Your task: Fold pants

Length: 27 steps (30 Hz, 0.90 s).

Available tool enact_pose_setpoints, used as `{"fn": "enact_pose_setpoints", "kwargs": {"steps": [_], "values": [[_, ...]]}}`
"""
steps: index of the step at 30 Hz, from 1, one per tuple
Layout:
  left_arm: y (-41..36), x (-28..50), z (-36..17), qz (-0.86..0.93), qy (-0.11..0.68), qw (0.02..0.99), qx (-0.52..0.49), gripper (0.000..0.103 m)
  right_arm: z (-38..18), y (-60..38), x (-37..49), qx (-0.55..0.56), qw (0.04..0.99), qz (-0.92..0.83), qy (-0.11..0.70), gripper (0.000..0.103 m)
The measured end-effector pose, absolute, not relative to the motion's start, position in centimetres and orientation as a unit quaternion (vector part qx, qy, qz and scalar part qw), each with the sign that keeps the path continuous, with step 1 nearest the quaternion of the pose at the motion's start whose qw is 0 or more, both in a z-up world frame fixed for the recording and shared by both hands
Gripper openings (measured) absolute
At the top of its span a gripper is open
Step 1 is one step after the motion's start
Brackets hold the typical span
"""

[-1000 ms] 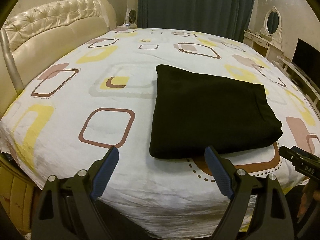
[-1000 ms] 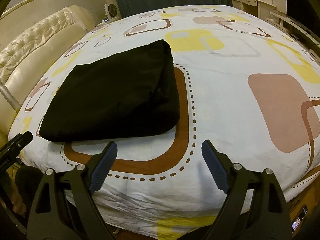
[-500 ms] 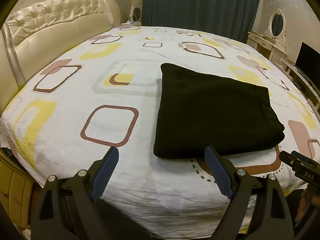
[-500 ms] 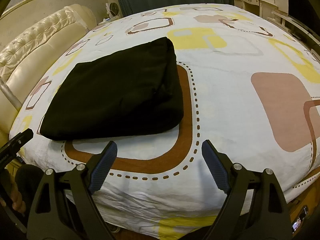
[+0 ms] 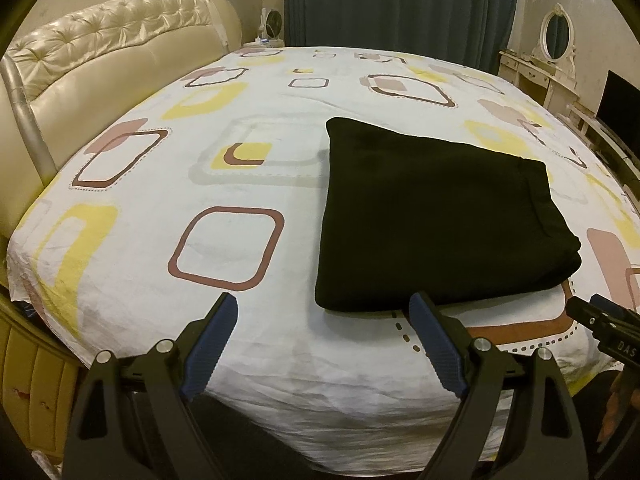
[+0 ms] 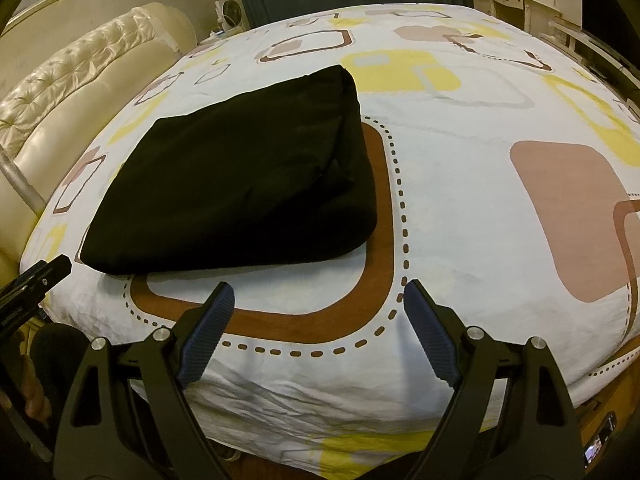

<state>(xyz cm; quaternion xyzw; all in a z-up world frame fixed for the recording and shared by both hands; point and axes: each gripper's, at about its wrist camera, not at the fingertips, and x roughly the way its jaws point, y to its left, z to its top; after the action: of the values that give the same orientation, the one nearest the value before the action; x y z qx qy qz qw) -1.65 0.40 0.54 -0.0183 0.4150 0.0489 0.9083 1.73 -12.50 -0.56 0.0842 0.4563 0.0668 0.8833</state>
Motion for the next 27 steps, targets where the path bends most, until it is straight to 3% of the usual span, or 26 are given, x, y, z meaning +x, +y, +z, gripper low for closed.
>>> {"fn": "enact_pose_setpoints", "kwargs": {"steps": [27], "values": [[0.47, -1.59, 0.63, 0.052, 0.413, 0.909, -0.021, 0.087, -0.95, -12.22, 1.73, 0.083, 0.879, 0.075, 0.464, 0.086]]}}
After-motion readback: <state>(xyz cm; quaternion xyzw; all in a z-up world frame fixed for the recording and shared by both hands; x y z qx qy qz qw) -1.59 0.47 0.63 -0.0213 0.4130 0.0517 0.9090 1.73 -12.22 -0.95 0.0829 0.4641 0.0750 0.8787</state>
